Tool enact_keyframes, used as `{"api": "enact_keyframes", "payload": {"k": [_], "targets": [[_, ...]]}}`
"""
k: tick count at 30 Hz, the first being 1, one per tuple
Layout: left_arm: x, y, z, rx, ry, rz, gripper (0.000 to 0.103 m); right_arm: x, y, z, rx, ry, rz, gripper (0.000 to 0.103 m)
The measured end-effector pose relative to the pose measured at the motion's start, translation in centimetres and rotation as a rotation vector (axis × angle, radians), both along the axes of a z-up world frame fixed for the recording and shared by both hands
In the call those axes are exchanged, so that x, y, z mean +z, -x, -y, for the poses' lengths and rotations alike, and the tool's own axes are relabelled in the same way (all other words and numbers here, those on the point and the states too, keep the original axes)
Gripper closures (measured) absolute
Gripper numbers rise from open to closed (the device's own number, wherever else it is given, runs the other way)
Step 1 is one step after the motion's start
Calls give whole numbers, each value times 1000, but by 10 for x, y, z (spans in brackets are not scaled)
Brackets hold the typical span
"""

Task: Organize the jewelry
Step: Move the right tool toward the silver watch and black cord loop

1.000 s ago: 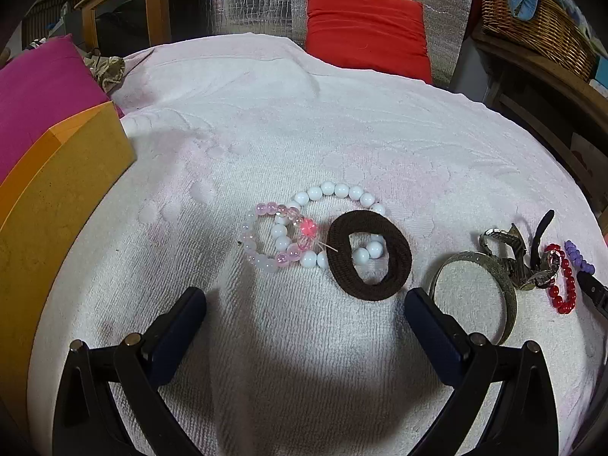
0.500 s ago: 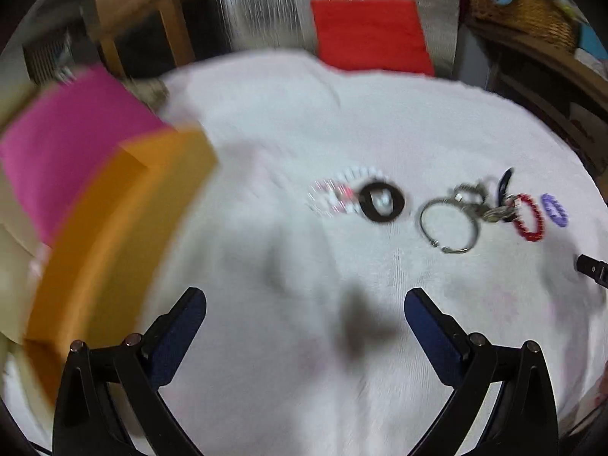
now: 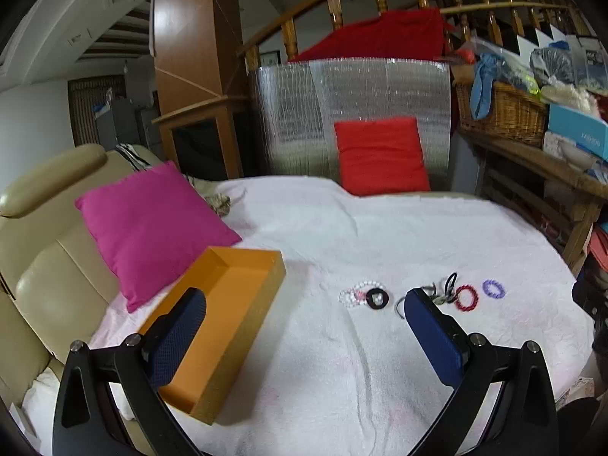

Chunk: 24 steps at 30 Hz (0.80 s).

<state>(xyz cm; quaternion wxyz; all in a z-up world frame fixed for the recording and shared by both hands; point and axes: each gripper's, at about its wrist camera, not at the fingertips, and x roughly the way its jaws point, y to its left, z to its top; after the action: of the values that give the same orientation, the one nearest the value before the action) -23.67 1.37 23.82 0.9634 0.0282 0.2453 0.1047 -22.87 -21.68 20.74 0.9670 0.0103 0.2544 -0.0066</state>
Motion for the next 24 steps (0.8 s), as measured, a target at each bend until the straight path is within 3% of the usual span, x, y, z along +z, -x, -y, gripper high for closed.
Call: {"api": "enact_keyframes", "payload": {"k": [10,16,24], "targets": [[14,32,-1,22,-14,47,0,19,30,-21,4,-24,40,0],[12,34,-2,33,-34,44,0,16,26,-22,27,-88,2,0],[11,37,-2,38,-46,43,0,11,23,-28,36,-92,-29,0]]}}
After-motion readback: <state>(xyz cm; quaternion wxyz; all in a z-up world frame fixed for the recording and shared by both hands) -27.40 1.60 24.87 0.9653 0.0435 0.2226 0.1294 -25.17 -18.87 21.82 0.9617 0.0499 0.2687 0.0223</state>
